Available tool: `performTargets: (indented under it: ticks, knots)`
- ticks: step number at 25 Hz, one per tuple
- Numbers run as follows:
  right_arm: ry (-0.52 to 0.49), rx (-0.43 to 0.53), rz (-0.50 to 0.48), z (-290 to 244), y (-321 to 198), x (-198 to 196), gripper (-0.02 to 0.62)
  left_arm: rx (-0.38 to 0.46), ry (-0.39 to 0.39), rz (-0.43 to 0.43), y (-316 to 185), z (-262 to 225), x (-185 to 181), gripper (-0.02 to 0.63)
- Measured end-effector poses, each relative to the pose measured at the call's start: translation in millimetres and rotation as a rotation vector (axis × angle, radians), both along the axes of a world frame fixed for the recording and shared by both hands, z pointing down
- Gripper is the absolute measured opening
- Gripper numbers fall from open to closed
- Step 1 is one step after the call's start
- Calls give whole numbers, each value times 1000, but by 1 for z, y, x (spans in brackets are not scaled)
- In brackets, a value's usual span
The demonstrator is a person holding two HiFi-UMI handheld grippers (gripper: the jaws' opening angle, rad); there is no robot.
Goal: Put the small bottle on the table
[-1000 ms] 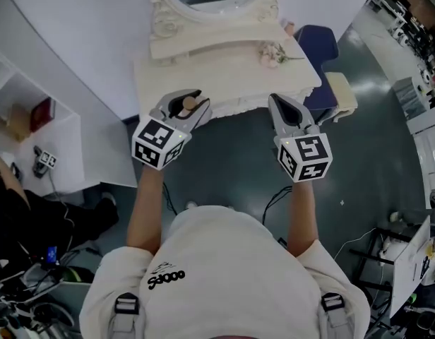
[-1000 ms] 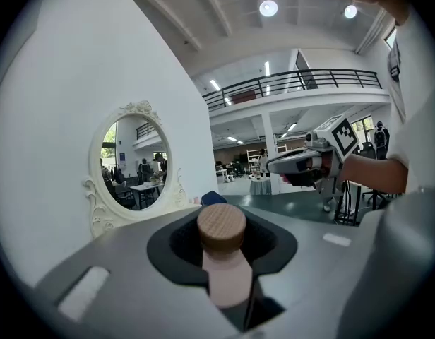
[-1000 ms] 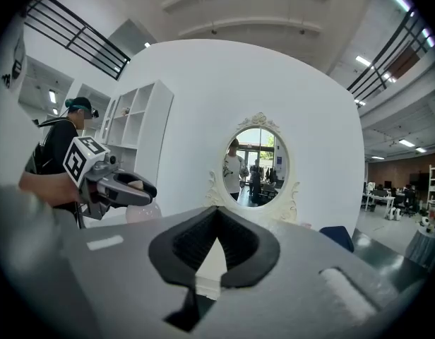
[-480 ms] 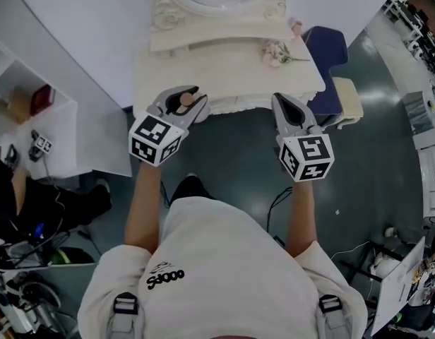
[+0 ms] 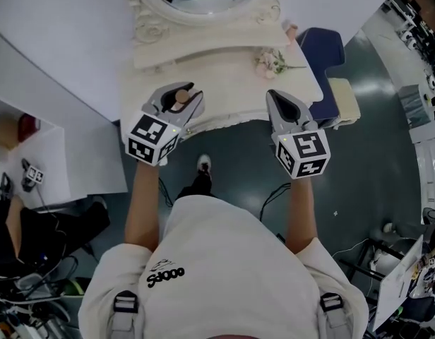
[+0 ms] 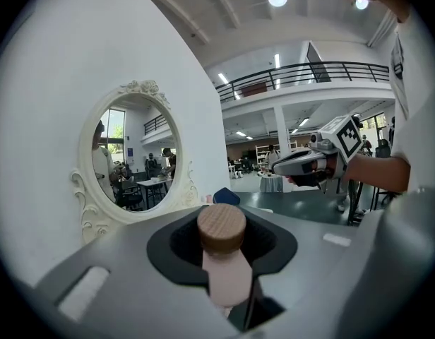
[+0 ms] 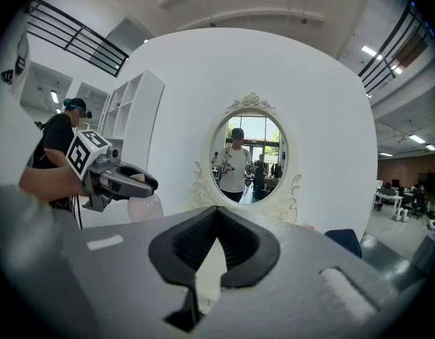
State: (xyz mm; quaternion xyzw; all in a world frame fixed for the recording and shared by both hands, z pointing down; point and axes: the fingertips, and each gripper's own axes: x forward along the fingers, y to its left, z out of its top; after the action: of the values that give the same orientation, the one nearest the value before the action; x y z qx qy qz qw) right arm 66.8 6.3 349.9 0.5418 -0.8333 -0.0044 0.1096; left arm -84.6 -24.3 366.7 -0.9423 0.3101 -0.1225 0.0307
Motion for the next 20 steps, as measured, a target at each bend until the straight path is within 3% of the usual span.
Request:
performTargets:
  ticks: [8, 20]
  knots:
    - [-14, -6, 64, -18, -93, 16, 2, 12, 25, 91, -103, -22, 28, 123]
    - [-82, -42, 145, -14, -177, 30, 2, -33, 10, 154, -194, -11, 41, 123]
